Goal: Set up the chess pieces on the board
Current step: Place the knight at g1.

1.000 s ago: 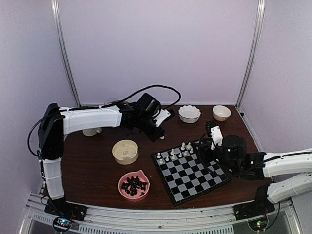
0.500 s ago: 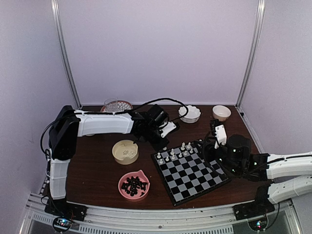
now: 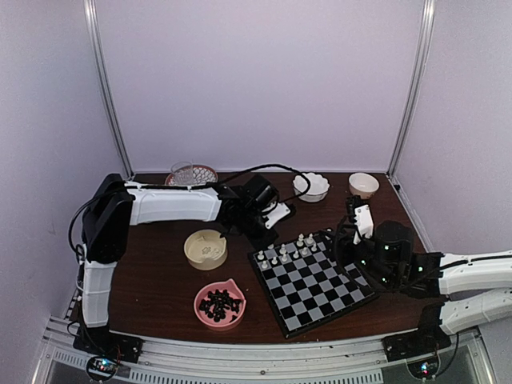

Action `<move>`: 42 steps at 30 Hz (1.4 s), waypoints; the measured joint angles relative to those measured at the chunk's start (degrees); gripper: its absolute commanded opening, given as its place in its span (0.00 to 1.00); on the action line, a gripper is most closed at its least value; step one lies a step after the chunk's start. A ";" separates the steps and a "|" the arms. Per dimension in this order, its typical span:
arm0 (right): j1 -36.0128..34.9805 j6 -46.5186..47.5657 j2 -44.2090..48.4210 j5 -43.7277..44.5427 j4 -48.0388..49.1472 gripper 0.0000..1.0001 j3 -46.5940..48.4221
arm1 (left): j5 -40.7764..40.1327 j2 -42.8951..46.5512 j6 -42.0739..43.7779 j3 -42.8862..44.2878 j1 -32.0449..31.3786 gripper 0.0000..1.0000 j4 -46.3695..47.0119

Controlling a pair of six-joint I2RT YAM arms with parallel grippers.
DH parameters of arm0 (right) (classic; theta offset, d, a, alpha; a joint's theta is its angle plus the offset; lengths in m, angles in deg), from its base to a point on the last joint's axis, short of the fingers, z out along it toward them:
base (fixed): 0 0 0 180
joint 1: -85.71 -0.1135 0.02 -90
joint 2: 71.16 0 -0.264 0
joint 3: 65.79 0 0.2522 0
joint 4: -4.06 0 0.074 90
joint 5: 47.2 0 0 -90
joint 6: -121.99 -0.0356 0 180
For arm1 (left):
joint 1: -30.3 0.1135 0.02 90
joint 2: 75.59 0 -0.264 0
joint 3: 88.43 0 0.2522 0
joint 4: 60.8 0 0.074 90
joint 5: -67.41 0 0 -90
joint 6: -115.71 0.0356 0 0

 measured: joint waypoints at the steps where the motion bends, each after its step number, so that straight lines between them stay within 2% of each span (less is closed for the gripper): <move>1: 0.00 0.02 0.15 0.00 0.00 0.59 -0.13 | 0.00 -0.04 0.00 -0.02 0.00 0.00 -0.04; 29: 0.00 0.44 0.57 0.00 0.00 0.60 -0.44 | 0.26 -1.64 -0.02 -0.04 -0.81 0.00 -0.96; 33: 0.00 0.44 0.57 0.00 0.00 0.60 -0.44 | 0.28 -1.64 -0.02 -0.02 -0.81 0.10 -0.96; 37: 0.00 0.44 0.57 0.00 0.00 0.60 -0.44 | 0.28 -1.64 -0.13 -0.04 -0.85 0.15 -0.96; 42: 0.00 0.44 0.57 0.00 0.00 0.60 -0.44 | 0.31 -1.64 -0.22 -0.04 -0.96 0.16 -0.96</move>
